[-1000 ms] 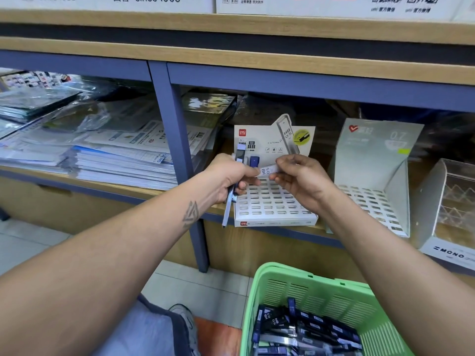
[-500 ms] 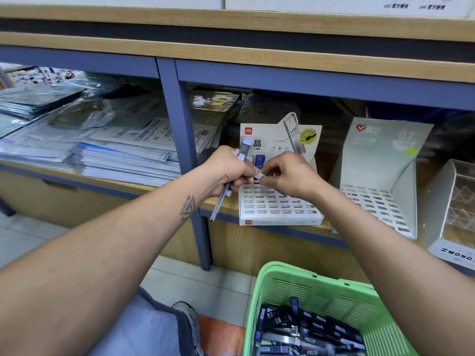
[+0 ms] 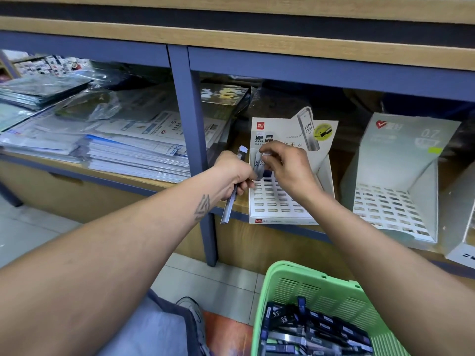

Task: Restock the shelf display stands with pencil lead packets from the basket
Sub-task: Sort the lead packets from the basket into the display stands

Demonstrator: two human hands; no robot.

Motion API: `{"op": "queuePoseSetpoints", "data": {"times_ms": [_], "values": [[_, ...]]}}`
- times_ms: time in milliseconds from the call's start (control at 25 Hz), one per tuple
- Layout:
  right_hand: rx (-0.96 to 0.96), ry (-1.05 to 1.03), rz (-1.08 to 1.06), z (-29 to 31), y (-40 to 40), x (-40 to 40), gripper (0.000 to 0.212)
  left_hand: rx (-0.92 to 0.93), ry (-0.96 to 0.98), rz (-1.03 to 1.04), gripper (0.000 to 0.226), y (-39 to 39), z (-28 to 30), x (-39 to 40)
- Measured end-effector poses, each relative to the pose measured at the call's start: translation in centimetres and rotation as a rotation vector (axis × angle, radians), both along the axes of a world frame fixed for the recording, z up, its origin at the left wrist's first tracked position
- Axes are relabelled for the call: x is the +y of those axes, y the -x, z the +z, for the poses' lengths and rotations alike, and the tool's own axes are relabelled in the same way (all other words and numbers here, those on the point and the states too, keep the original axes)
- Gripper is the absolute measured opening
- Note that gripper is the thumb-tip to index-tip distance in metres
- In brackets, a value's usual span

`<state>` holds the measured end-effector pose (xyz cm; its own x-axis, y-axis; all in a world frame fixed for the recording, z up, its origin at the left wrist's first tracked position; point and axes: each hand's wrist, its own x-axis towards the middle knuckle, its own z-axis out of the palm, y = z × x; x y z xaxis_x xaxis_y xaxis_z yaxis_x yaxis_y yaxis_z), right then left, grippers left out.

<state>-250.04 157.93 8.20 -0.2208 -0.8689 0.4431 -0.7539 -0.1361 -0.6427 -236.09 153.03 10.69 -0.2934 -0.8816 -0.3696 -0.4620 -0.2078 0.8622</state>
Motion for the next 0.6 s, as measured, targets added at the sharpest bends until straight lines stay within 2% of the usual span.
{"op": "queuePoseSetpoints", "data": {"times_ms": [160,360,440,600], "values": [[-0.025,-0.037,0.046,0.1,0.0,-0.5,0.018,-0.041,0.014,0.014,0.017,0.3,-0.4,-0.1],[0.141,-0.015,-0.023,0.0,-0.2,-0.7,0.017,-0.043,0.006,0.019,0.013,0.3,-0.6,-0.2],[0.239,0.024,-0.049,-0.2,-0.4,-0.9,0.007,-0.052,0.015,0.022,0.028,0.3,-0.6,-0.2],[0.338,0.084,-0.104,-0.9,-0.5,-0.9,0.014,-0.056,0.010,0.007,0.050,0.3,-0.7,-0.3]]}}
